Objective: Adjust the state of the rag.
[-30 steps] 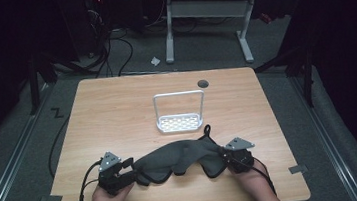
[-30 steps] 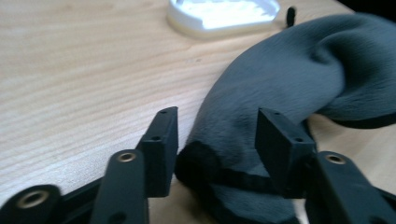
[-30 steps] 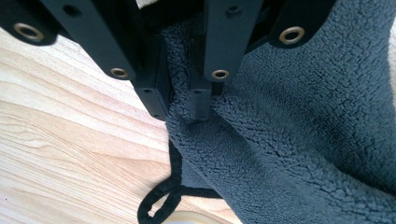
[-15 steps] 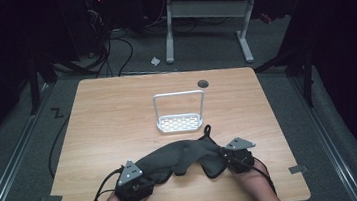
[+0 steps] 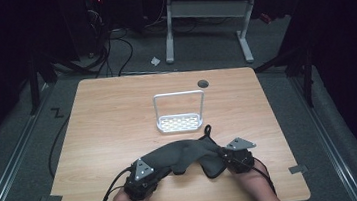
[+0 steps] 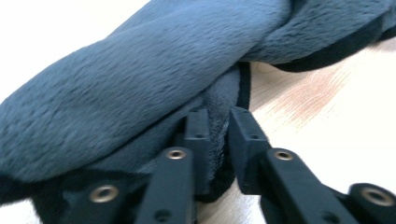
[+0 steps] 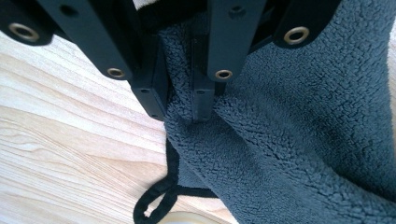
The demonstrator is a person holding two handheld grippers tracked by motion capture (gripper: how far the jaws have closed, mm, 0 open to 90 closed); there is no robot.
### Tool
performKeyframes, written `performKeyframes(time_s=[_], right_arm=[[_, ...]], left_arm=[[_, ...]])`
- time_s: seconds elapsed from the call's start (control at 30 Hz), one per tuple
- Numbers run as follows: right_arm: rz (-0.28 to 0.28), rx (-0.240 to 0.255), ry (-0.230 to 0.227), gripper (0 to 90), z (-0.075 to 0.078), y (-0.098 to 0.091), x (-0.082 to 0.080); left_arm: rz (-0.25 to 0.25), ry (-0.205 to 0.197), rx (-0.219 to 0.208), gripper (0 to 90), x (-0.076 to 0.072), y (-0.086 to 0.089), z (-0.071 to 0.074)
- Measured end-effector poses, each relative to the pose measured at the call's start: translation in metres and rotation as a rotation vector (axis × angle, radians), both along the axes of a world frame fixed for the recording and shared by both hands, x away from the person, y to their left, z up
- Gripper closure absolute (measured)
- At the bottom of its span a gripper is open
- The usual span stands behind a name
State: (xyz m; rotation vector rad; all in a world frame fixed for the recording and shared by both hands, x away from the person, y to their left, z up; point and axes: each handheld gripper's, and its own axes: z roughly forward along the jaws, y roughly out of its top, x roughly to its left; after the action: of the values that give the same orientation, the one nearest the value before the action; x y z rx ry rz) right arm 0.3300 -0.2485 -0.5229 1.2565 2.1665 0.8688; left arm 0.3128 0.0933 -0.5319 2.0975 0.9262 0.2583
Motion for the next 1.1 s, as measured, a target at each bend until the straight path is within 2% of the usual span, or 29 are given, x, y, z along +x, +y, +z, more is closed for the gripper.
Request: performKeyframes(time_s=[0.07,0.1,0.13,0.17,0.23,0.3,0.37,0.4,0.47,0.53,0.67,0.73,0.77,0.83,0.87,0.9,0.97,1.03,1.07,1.1], right_arm=[[-0.006,-0.007,-0.003,78.5,0.001,-0.002,-0.001],[-0.014,-0.008,-0.004,78.5,0.001,-0.003,-0.001],[-0.014,-0.008,-0.004,78.5,0.001,-0.003,-0.001],[-0.019,-0.007,-0.008,78.5,0.002,-0.006,0.0],[-0.052,-0.008,-0.015,78.5,0.004,-0.014,0.003],[-0.059,-0.01,-0.017,78.5,0.004,-0.016,0.004],[-0.07,-0.013,-0.018,78.5,0.003,-0.019,0.007],[-0.073,-0.013,-0.018,78.4,0.003,-0.02,0.008],[-0.075,-0.008,-0.016,77.8,0.002,-0.022,0.011],[-0.081,-0.005,-0.016,75.0,0.002,-0.022,0.012],[-0.099,0.024,-0.03,61.9,0.009,-0.024,0.009],[-0.102,0.043,-0.062,58.2,0.017,-0.023,0.002],[-0.085,0.064,-0.09,56.5,0.024,-0.021,-0.008],[-0.075,0.072,-0.099,56.2,0.026,-0.018,-0.013],[-0.045,0.081,-0.096,55.1,0.027,-0.011,-0.022],[-0.045,0.081,-0.096,55.1,0.027,-0.011,-0.022],[-0.009,0.079,-0.087,54.5,0.025,-0.002,-0.029],[0.037,0.083,-0.051,52.4,0.019,0.012,-0.037],[0.037,0.083,-0.051,52.4,0.019,0.012,-0.037],[0.059,0.089,-0.019,50.4,0.014,0.019,-0.04]], left_arm=[[-0.01,0.029,-0.029,83.1,-0.002,0.006,0.004],[-0.02,0.03,-0.046,83.3,-0.005,0.008,0.007],[-0.02,0.03,-0.046,83.5,-0.005,0.008,0.007],[-0.03,0.03,-0.072,83.5,-0.007,0.011,0.012],[-0.046,0.009,-0.135,84.0,-0.012,0.018,0.024],[-0.046,-0.026,-0.199,84.2,-0.015,0.027,0.038],[-0.024,-0.045,-0.27,84.3,-0.013,0.039,0.049],[-0.009,-0.059,-0.292,84.3,-0.01,0.045,0.053],[0.036,-0.076,-0.315,84.4,-0.001,0.056,0.057],[0.08,-0.057,-0.341,84.4,0.013,0.066,0.053],[0.148,0.007,-0.324,84.3,0.041,0.072,0.031],[0.155,0.026,-0.296,84.2,0.049,0.069,0.023],[0.156,0.035,-0.279,84.2,0.051,0.066,0.019],[0.157,0.06,-0.244,84.2,0.055,0.06,0.012],[0.155,0.066,-0.225,84.1,0.056,0.058,0.009],[0.157,0.071,-0.207,84.1,0.057,0.056,0.007],[0.164,0.082,-0.2,84.0,0.059,0.056,0.004],[0.168,0.08,-0.186,83.9,0.061,0.056,0.003],[0.168,0.076,-0.177,83.9,0.061,0.056,0.002],[0.17,0.078,-0.179,83.8,0.061,0.055,0.001]])
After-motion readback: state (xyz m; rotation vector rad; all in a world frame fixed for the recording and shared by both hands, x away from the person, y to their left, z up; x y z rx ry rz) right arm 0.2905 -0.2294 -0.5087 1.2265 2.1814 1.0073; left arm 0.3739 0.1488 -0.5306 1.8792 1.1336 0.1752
